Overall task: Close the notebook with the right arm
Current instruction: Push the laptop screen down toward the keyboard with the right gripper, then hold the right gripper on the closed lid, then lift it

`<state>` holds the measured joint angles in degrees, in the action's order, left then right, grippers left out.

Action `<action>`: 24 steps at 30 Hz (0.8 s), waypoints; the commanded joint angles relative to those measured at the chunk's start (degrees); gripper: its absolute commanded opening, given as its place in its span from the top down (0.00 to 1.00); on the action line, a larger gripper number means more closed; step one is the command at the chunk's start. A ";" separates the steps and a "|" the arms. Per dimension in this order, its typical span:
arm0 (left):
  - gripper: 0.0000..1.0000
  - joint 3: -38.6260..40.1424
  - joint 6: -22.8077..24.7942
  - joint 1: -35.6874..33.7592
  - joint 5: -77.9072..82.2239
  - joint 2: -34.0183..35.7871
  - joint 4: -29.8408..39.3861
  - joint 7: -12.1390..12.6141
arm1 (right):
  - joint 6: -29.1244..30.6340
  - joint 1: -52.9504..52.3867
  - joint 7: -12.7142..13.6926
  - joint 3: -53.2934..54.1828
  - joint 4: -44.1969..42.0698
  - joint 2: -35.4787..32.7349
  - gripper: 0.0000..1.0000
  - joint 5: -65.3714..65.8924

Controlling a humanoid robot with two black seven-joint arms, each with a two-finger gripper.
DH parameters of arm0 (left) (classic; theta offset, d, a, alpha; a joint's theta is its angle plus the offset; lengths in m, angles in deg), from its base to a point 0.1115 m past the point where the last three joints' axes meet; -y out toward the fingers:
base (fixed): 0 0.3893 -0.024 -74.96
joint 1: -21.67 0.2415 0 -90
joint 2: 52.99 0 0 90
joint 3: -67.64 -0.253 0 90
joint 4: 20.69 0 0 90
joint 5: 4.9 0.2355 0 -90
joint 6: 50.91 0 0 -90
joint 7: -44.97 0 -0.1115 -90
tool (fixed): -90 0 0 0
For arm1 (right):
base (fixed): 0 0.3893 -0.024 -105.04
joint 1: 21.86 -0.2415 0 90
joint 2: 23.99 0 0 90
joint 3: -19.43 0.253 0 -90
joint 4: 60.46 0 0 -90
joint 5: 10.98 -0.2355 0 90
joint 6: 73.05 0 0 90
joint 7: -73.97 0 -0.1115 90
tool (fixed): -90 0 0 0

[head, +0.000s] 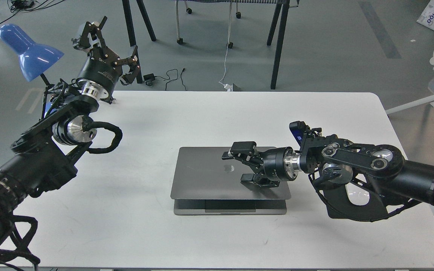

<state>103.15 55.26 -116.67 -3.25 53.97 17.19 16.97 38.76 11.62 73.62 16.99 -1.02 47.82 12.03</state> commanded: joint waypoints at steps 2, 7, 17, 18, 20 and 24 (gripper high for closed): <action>0.00 -0.09 0.00 0.00 -0.06 0.00 0.00 0.00 | -0.11 0.80 0.00 -0.10 -0.82 0.00 0.00 0.10; 0.00 0.00 0.00 0.00 -0.06 0.00 0.00 0.00 | -0.11 2.21 0.00 -0.02 -2.93 0.35 0.00 2.21; 0.00 0.00 0.00 0.00 -0.06 0.00 0.00 0.00 | -0.11 3.35 -0.09 -0.02 -4.25 0.44 0.00 2.39; 0.00 0.00 0.00 0.00 -0.06 0.00 0.00 0.00 | -0.11 3.35 -0.09 -0.02 -4.25 0.44 0.00 2.39; 0.00 0.00 0.00 0.00 -0.06 0.00 0.00 0.00 | -0.46 3.44 -0.09 -0.02 -4.25 0.44 0.00 2.48; 0.00 0.00 0.00 0.00 -0.06 0.00 0.00 0.00 | -0.64 3.53 -0.09 0.07 -4.17 0.44 0.00 2.39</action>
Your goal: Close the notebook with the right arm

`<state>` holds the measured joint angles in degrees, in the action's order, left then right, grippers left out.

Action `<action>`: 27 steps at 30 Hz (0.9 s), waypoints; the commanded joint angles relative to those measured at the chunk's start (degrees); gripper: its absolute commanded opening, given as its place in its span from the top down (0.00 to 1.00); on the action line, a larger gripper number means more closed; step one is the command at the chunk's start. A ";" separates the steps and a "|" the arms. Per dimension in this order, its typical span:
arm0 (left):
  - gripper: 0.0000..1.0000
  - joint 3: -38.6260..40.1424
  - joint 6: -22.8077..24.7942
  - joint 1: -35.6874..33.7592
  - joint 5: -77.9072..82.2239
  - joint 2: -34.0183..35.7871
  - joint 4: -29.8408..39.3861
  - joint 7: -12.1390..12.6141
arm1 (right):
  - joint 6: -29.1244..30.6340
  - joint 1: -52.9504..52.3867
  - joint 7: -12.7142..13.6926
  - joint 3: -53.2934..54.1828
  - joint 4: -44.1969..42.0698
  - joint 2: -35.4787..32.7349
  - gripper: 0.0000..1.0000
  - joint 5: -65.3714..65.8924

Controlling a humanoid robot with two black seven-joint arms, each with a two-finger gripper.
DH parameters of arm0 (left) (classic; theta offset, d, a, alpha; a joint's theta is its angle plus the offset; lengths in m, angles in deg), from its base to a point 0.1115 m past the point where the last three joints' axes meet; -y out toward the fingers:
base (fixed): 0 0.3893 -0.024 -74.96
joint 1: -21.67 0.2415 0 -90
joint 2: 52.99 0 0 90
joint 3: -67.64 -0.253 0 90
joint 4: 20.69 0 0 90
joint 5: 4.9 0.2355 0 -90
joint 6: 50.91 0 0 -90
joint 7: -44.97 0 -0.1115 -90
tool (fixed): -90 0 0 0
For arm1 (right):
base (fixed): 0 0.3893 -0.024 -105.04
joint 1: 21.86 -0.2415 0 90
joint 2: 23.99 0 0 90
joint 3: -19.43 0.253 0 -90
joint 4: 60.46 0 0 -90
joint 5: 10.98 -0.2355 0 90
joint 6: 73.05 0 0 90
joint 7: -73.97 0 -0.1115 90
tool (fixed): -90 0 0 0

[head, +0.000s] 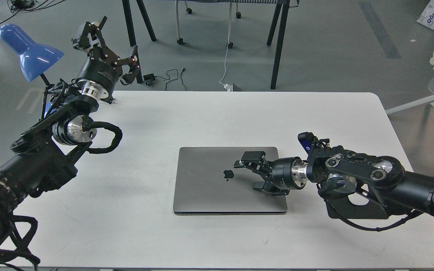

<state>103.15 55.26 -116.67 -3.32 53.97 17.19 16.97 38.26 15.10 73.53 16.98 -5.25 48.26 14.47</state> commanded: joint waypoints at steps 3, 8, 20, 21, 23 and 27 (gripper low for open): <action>0.00 0.00 0.00 0.00 0.00 0.00 0.00 0.00 | -0.30 0.14 0.00 0.08 0.07 0.09 0.00 -0.05; 0.00 0.00 0.00 0.00 0.00 0.00 0.00 0.00 | -0.39 0.66 0.00 0.08 -0.02 0.35 0.00 0.04; 0.00 0.00 0.00 0.00 0.00 0.00 0.00 0.00 | -1.45 -0.30 -0.08 5.94 -0.63 0.44 0.00 -0.31; 0.00 0.00 0.00 0.00 0.00 0.00 0.00 0.00 | -1.45 -0.39 -0.08 8.49 -0.63 0.26 0.00 -0.31; 0.00 0.00 0.00 0.00 0.00 0.00 0.00 0.00 | -1.45 -0.91 0.00 13.15 -0.63 -0.09 0.00 -0.31; 0.00 0.00 0.00 0.00 0.00 0.00 0.00 0.00 | -1.18 -1.88 -0.08 25.35 -1.94 -0.70 0.00 -0.49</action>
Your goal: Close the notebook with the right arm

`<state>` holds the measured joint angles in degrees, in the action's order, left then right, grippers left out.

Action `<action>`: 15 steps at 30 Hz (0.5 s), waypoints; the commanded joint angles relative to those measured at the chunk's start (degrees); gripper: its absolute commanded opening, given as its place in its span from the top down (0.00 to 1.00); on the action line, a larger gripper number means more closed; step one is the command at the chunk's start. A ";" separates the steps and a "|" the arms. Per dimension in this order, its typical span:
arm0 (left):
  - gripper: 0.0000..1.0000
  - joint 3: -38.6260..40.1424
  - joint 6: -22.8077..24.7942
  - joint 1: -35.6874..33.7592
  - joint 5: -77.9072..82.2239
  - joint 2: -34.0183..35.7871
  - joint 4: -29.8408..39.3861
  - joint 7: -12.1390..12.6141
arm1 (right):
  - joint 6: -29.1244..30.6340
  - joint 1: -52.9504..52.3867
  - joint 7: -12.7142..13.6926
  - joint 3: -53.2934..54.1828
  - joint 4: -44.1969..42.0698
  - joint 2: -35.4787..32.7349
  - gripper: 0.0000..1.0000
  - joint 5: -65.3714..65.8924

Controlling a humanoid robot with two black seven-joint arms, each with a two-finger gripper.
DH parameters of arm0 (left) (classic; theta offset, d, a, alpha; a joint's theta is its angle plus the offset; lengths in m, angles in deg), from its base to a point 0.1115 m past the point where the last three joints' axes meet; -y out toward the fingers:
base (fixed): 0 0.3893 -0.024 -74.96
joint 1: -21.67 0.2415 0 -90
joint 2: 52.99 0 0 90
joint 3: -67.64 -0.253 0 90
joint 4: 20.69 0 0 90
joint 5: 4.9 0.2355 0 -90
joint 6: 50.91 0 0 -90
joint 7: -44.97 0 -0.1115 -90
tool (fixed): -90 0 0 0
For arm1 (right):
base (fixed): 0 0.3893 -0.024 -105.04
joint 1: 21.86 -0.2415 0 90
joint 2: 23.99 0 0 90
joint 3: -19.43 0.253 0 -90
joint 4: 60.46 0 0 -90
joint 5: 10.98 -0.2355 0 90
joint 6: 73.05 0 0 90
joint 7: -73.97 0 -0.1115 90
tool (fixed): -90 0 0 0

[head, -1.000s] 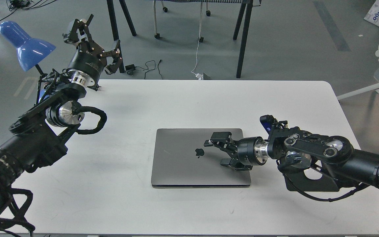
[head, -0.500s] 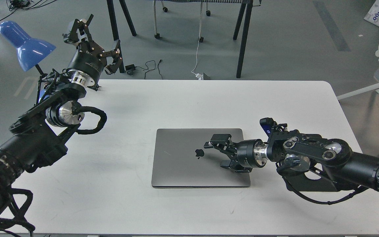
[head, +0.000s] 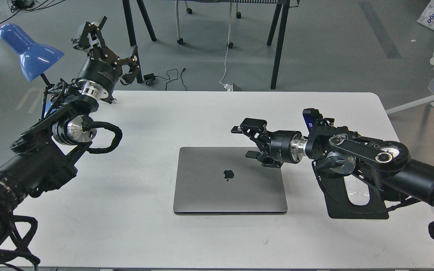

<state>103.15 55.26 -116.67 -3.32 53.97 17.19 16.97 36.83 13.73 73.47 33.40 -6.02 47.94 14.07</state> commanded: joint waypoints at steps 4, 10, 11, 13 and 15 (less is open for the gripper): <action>0.00 0.00 0.00 0.00 0.00 0.00 0.00 0.00 | 0.59 0.27 -0.20 25.81 -4.87 -0.21 0.00 -0.62; 0.00 0.00 0.00 0.00 0.00 0.00 0.00 0.00 | 1.90 3.34 -0.64 43.58 -5.31 1.37 0.00 -1.06; 0.00 0.00 0.00 0.00 0.09 0.00 0.00 0.00 | 2.61 3.78 -0.64 45.87 -5.31 2.15 0.00 -2.01; 0.00 0.00 0.00 0.00 0.00 0.00 0.00 0.00 | 4.10 4.75 -0.64 49.13 -5.31 3.47 0.00 -5.78; 0.00 0.00 0.00 0.00 0.00 0.00 0.00 0.00 | 5.94 5.72 -0.64 50.63 -5.31 3.57 0.00 -10.00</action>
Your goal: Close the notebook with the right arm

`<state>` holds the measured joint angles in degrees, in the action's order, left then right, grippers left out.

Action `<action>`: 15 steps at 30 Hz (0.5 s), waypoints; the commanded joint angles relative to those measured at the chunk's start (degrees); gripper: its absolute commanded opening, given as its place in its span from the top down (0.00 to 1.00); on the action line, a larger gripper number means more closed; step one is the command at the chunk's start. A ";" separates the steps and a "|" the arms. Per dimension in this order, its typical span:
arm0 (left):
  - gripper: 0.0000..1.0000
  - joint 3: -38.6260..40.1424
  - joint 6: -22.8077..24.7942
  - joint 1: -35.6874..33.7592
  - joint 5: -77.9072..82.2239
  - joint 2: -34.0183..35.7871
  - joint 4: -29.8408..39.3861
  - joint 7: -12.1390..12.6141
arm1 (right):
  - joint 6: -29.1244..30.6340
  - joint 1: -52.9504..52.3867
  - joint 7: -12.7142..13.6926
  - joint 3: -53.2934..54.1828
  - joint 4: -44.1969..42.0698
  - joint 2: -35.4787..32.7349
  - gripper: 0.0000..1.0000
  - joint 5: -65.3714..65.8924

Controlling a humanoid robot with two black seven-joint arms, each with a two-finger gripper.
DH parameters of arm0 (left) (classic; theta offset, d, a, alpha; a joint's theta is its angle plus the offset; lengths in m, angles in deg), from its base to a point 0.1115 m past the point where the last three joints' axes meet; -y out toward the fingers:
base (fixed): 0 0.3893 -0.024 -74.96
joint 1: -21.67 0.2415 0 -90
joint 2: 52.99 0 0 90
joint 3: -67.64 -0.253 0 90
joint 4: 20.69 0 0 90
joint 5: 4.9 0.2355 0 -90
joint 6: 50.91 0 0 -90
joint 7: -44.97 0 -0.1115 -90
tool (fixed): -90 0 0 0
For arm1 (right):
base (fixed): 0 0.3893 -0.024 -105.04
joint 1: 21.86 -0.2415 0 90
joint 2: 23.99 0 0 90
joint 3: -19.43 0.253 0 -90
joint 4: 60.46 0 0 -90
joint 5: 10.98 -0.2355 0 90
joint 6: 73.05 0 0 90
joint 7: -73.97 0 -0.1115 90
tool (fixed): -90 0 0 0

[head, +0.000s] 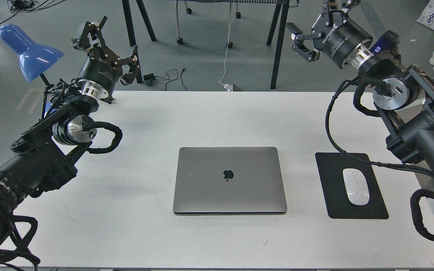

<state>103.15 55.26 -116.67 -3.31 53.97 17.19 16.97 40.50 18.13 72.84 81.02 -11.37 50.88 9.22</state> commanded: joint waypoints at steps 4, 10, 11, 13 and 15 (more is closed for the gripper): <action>0.00 0.00 0.00 0.00 0.00 0.00 0.00 0.00 | 4.45 3.08 -0.09 3.36 0.38 0.55 0.00 -10.43; 0.00 0.00 0.00 0.00 0.00 0.00 0.00 0.00 | 4.45 7.03 -0.27 5.03 2.76 0.37 0.00 -12.20; 0.00 0.00 0.00 0.00 0.00 0.00 0.00 0.00 | 4.45 7.30 -0.35 4.86 2.76 0.46 0.00 -12.20; 0.00 0.00 0.00 0.00 0.00 0.00 0.00 0.00 | 4.45 8.26 -0.35 4.77 2.67 0.64 0.00 -12.20; 0.00 0.00 0.00 0.00 0.00 0.00 0.00 0.00 | 4.45 9.32 -0.35 5.03 2.50 0.72 0.00 -12.20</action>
<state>103.15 55.26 -116.67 -3.31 53.97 17.19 16.97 44.95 26.01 72.49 85.85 -8.69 51.44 -2.97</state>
